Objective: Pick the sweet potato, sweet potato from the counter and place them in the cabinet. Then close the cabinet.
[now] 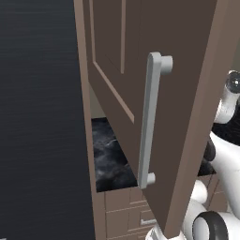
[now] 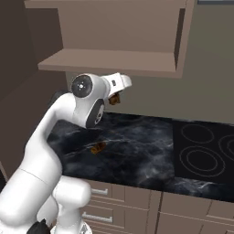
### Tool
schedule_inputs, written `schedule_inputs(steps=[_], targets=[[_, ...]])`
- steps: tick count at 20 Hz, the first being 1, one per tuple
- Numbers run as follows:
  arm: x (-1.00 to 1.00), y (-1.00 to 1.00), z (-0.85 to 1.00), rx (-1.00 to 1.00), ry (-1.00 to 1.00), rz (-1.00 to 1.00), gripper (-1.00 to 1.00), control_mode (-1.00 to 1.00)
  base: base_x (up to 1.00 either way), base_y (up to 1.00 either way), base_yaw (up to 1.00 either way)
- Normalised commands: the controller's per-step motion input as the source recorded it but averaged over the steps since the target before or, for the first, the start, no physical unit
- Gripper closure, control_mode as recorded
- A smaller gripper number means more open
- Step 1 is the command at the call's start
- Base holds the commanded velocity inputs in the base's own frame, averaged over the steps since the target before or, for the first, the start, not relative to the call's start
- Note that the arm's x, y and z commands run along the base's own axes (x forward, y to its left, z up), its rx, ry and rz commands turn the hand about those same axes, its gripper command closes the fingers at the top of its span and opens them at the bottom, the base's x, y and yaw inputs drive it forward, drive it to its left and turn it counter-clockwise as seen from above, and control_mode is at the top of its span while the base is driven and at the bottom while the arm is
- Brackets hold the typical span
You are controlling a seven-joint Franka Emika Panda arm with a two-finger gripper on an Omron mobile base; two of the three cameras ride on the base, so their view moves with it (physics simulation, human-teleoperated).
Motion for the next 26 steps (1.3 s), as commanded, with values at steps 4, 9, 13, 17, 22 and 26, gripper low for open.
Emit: schedule_inputs(steps=[4,9,13,17,22,26], targets=[[0.02,0.0,1.0,-0.04,-0.02,0.09,1.0,-1.0,0.0,0.0,0.0],[0.77,0.0,0.79,0.0,0.03,0.11,1.0,-1.0,0.0,0.0,0.0],[1.0,0.0,0.06,0.0,-0.03,0.12,1.0,-1.0,0.0,0.0,0.0],[1.0,-0.11,-0.16,0.03,-0.11,0.1,1.0,-1.0,0.0,0.0,0.0],[1.0,-0.13,-0.28,0.01,-0.15,0.05,1.0,-1.0,0.0,0.0,0.0],[1.0,-0.14,-0.15,0.0,-0.05,0.02,1.0,-1.0,0.0,0.0,0.0]])
